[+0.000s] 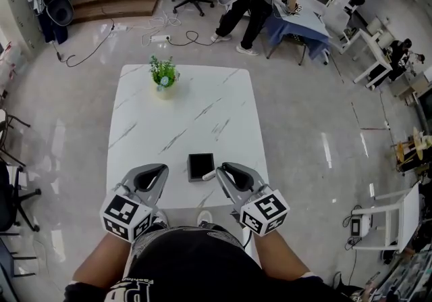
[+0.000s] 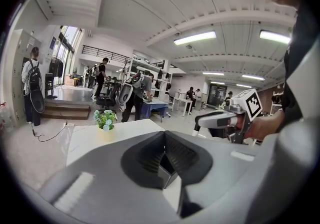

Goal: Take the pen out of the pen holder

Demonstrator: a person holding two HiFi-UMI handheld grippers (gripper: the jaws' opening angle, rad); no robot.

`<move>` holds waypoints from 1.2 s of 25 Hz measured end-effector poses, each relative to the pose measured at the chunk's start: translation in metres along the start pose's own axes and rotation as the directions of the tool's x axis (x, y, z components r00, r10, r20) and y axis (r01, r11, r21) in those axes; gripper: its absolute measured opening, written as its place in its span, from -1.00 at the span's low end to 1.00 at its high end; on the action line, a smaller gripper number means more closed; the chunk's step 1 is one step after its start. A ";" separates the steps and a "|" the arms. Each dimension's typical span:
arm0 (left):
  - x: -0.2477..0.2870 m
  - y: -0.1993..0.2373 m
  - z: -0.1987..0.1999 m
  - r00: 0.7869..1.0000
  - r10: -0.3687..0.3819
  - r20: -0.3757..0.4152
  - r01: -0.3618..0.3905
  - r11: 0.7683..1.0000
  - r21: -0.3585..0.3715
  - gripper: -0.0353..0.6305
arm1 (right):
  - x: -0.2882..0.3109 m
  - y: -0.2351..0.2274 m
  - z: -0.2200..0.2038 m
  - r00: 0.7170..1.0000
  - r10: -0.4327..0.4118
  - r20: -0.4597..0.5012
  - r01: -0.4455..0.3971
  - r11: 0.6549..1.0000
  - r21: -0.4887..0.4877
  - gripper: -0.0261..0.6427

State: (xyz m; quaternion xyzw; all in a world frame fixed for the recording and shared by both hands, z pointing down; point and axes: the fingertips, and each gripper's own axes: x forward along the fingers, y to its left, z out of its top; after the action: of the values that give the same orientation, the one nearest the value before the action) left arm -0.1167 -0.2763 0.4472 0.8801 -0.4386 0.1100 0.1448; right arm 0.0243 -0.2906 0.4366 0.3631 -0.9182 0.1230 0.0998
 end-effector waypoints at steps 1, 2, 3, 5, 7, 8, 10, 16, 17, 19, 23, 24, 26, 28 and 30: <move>0.000 0.000 0.001 1.000 0.000 0.001 0.000 1.000 0.001 -0.72 | 0.000 0.000 0.001 1.000 -0.001 0.000 0.001 1.000 0.000 -0.73; 0.000 0.000 0.002 1.000 0.000 0.002 0.000 1.000 0.003 -0.72 | 0.000 -0.001 0.001 1.000 -0.002 0.001 0.002 1.000 0.000 -0.73; 0.001 -0.001 0.002 1.000 -0.001 0.002 0.001 1.000 0.004 -0.72 | 0.000 -0.001 0.001 1.000 -0.003 0.001 0.003 1.000 0.000 -0.73; 0.001 0.000 0.003 1.000 -0.001 0.003 0.001 1.000 0.006 -0.72 | 0.000 -0.002 0.001 1.000 -0.003 0.002 0.003 1.000 0.000 -0.73; 0.002 0.001 0.002 1.000 0.000 0.003 0.000 1.000 0.005 -0.72 | 0.001 -0.003 0.000 1.000 -0.003 0.001 0.003 1.000 0.002 -0.73; 0.003 0.001 0.001 1.000 0.001 0.004 -0.001 1.000 0.004 -0.72 | 0.002 -0.003 -0.001 1.000 -0.003 0.000 0.003 1.000 0.003 -0.73; 0.003 0.001 0.001 1.000 0.002 0.004 -0.002 1.000 0.003 -0.72 | 0.003 -0.004 -0.003 1.000 -0.004 0.000 0.004 1.000 0.005 -0.73; 0.003 -0.002 0.001 1.000 0.000 0.001 0.000 1.000 0.006 -0.72 | 0.000 -0.004 -0.002 1.000 -0.001 0.003 0.001 1.000 0.009 -0.73; 0.003 -0.002 0.001 1.000 0.001 0.001 -0.001 1.000 0.007 -0.72 | 0.000 -0.004 -0.002 1.000 -0.001 0.003 0.001 1.000 0.009 -0.73; 0.002 -0.001 0.002 1.000 0.002 0.002 -0.002 1.000 0.008 -0.72 | 0.001 -0.004 -0.001 1.000 0.001 0.003 -0.001 1.000 0.006 -0.73; 0.001 -0.003 0.004 1.000 0.000 0.002 0.000 1.000 0.007 -0.72 | -0.001 -0.002 0.000 1.000 0.005 -0.002 -0.005 1.000 0.001 -0.73; 0.001 -0.004 0.004 1.000 -0.001 0.001 0.001 1.000 0.008 -0.72 | -0.001 -0.002 0.001 1.000 0.005 -0.004 -0.005 1.000 0.000 -0.73; 0.002 -0.005 0.004 1.000 -0.001 0.000 0.001 1.000 0.008 -0.72 | -0.001 -0.003 0.000 1.000 0.006 -0.006 -0.006 1.000 -0.002 -0.73; 0.002 -0.005 0.004 1.000 -0.002 -0.002 0.002 1.000 0.008 -0.72 | -0.001 -0.004 0.000 1.000 0.007 -0.007 -0.007 1.000 -0.003 -0.73; 0.002 -0.005 0.003 1.000 -0.001 -0.004 0.001 1.000 0.007 -0.72 | -0.001 -0.004 0.000 1.000 0.008 -0.007 -0.008 1.000 -0.004 -0.73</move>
State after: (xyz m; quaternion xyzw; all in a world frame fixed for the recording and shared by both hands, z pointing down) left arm -0.1113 -0.2764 0.4440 0.8806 -0.4375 0.1131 0.1426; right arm 0.0277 -0.2926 0.4367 0.3586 -0.9196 0.1226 0.1032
